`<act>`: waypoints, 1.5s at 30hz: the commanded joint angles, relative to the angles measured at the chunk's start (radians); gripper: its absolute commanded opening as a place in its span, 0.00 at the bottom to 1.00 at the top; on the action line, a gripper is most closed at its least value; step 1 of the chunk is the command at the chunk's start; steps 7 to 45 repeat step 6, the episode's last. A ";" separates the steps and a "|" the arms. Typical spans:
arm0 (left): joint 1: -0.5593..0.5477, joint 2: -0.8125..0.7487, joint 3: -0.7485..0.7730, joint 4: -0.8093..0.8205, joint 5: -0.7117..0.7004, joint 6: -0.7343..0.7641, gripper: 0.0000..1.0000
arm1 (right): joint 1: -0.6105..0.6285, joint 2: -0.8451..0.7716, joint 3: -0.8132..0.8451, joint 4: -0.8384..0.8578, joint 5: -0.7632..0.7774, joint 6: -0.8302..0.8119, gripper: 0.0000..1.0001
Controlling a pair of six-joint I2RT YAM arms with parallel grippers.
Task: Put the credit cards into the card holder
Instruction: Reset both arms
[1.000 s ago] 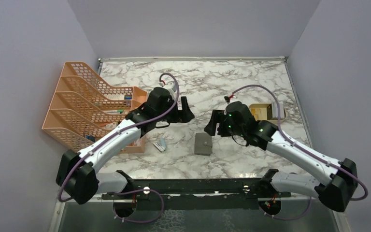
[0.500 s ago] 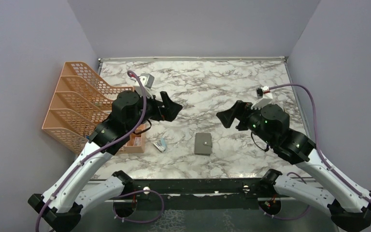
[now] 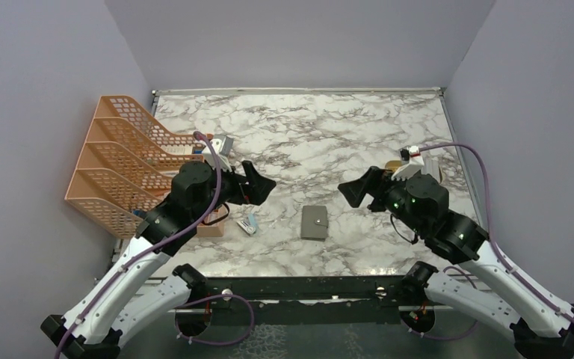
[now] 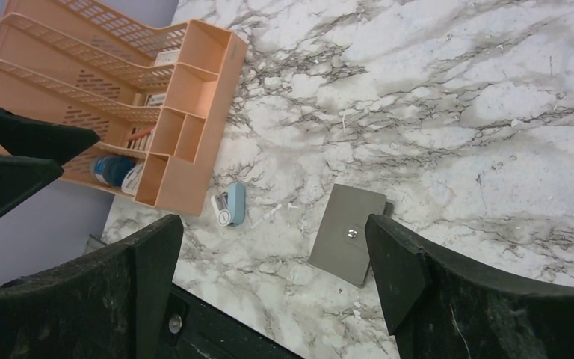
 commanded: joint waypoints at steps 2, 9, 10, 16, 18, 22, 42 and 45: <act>0.003 -0.032 -0.042 0.070 -0.009 -0.017 0.99 | 0.006 -0.023 -0.003 0.045 -0.012 -0.011 0.94; 0.002 -0.039 -0.051 0.081 -0.014 -0.007 0.99 | 0.006 -0.020 0.002 0.042 -0.014 -0.013 0.94; 0.002 -0.039 -0.051 0.081 -0.014 -0.007 0.99 | 0.006 -0.020 0.002 0.042 -0.014 -0.013 0.94; 0.002 -0.039 -0.051 0.081 -0.014 -0.007 0.99 | 0.006 -0.020 0.002 0.042 -0.014 -0.013 0.94; 0.002 -0.039 -0.051 0.081 -0.014 -0.007 0.99 | 0.006 -0.020 0.002 0.042 -0.014 -0.013 0.94; 0.002 -0.039 -0.051 0.081 -0.014 -0.007 0.99 | 0.006 -0.020 0.002 0.042 -0.014 -0.013 0.94; 0.002 -0.039 -0.051 0.081 -0.014 -0.007 0.99 | 0.006 -0.020 0.002 0.042 -0.014 -0.013 0.94; 0.002 -0.039 -0.051 0.081 -0.014 -0.007 0.99 | 0.006 -0.020 0.002 0.042 -0.014 -0.013 0.94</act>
